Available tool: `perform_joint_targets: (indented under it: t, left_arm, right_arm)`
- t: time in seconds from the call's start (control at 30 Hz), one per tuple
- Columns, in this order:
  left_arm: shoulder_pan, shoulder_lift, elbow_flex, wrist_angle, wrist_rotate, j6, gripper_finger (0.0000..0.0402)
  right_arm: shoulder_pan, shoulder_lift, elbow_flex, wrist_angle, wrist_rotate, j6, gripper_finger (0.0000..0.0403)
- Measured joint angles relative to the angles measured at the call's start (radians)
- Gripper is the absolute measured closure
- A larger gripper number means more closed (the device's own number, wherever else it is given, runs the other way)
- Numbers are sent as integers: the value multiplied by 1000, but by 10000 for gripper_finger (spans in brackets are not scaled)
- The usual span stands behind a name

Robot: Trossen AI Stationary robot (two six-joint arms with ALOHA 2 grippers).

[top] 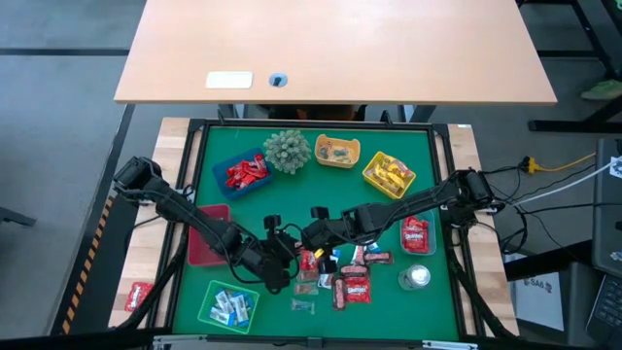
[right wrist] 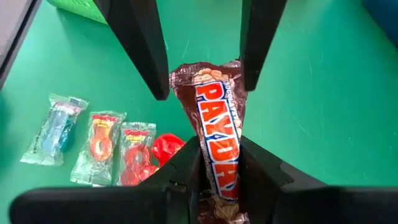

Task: Sort candy
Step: Put the brown chocolate into the red bin

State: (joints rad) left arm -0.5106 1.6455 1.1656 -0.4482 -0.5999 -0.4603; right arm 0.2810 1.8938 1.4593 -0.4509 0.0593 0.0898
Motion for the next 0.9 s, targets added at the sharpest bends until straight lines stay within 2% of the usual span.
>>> perform_joint_targets:
  t: [0.33, 0.67, 0.9]
  left_arm:
    - [13, 0, 0, -8, 43, -2, 243]
    - [35, 0, 0, -63, 92, -2, 244]
    - [39, 0, 0, -65, 94, -2, 290]
  right_arm:
    - [1, 0, 0, 93, -5, 0, 313]
    - [0, 0, 0, 110, -26, 0, 313]
    - [0, 0, -1, 110, -26, 0, 313]
